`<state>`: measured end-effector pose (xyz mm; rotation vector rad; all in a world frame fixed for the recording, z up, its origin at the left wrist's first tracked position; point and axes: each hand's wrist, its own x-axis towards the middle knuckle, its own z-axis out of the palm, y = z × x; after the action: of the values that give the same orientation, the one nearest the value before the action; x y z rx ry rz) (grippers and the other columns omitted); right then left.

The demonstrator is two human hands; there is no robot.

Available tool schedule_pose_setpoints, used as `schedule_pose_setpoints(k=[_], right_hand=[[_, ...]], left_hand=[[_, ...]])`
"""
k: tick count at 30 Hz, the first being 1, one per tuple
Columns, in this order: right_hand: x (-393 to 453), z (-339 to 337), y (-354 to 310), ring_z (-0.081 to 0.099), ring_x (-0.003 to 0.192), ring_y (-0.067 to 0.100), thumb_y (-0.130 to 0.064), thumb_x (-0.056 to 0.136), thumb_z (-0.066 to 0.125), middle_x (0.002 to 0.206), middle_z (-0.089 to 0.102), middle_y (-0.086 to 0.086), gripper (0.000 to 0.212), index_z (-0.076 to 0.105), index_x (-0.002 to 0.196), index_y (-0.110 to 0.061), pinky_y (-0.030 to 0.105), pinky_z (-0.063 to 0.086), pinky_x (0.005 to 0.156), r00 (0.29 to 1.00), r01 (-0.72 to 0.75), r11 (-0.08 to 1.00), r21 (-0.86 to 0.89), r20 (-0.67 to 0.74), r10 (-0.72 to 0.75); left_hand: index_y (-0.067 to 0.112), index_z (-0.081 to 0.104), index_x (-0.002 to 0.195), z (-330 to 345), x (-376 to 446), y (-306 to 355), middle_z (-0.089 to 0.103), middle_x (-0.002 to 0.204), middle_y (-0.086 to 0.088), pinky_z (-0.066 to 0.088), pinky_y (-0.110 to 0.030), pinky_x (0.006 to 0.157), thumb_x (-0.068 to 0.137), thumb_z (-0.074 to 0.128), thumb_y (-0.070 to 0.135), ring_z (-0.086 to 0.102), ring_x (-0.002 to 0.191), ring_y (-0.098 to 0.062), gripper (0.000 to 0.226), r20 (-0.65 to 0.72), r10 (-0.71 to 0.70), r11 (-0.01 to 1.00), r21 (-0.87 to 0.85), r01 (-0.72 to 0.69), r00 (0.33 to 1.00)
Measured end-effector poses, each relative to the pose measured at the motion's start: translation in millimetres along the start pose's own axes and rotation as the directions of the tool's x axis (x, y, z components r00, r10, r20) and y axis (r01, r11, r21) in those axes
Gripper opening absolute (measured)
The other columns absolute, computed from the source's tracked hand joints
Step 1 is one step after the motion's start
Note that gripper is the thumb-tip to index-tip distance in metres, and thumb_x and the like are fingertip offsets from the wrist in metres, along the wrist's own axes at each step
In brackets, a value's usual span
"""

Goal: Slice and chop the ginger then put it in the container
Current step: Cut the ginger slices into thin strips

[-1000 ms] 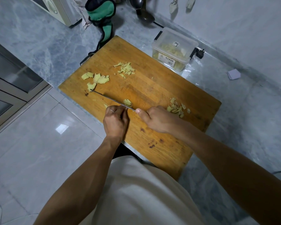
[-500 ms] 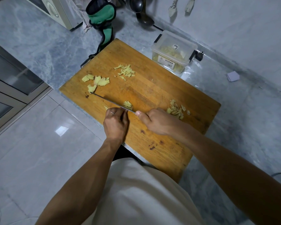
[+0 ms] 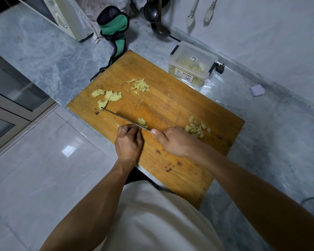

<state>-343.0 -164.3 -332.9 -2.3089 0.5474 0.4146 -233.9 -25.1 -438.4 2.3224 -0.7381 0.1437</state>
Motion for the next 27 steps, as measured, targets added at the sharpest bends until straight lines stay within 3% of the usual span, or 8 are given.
schedule_pose_setpoints(k=[7,12,23,27], right_hand=[[2.2,0.9,-4.4,0.057,0.072,0.029,-0.059,0.105,0.022,0.060,0.049,0.006,0.071,0.046,0.059,-0.010,0.040,0.047,0.067,0.999,-0.033,0.999,-0.008,0.009,0.033],[2.8,1.6,-2.7,0.050,0.056,0.027,-0.061,0.104,0.023,0.059,0.047,0.009,0.071,0.043,0.059,-0.009,0.040,0.045,0.060,0.999,-0.030,1.000,-0.006,-0.018,0.030],[-10.4,0.6,-9.6,0.058,0.067,0.032,-0.063,0.103,0.024,0.066,0.050,0.010,0.071,0.047,0.062,-0.010,0.044,0.054,0.069,0.999,-0.029,0.996,-0.082,-0.033,0.027],[-8.5,3.4,-6.4,0.058,0.063,0.032,-0.065,0.102,0.023,0.064,0.051,0.011,0.073,0.048,0.062,-0.009,0.048,0.056,0.069,0.999,-0.012,0.996,-0.087,-0.046,0.008]], left_hand=[[0.002,0.075,0.087,0.3,-0.1,-0.1,0.067,0.088,-0.012,0.042,-0.027,0.058,0.081,0.071,0.001,0.055,0.090,-0.024,0.007,0.007,0.005,1.000,-0.008,-0.005,1.000],[0.005,0.075,0.098,-4.5,-4.9,-1.0,0.067,0.097,-0.010,0.049,-0.032,0.058,0.087,0.071,0.011,0.053,0.100,-0.022,0.013,0.085,0.057,0.998,0.026,-0.059,0.995],[0.006,0.070,0.093,-13.4,-11.9,3.8,0.062,0.095,-0.015,0.047,-0.032,0.055,0.090,0.067,0.014,0.057,0.097,-0.033,0.009,0.146,0.116,0.987,0.096,-0.131,0.982],[0.006,0.070,0.090,-15.1,-11.3,5.9,0.062,0.092,-0.015,0.046,-0.031,0.057,0.089,0.067,0.012,0.059,0.096,-0.033,0.007,0.149,0.104,0.988,0.095,-0.119,0.983]])
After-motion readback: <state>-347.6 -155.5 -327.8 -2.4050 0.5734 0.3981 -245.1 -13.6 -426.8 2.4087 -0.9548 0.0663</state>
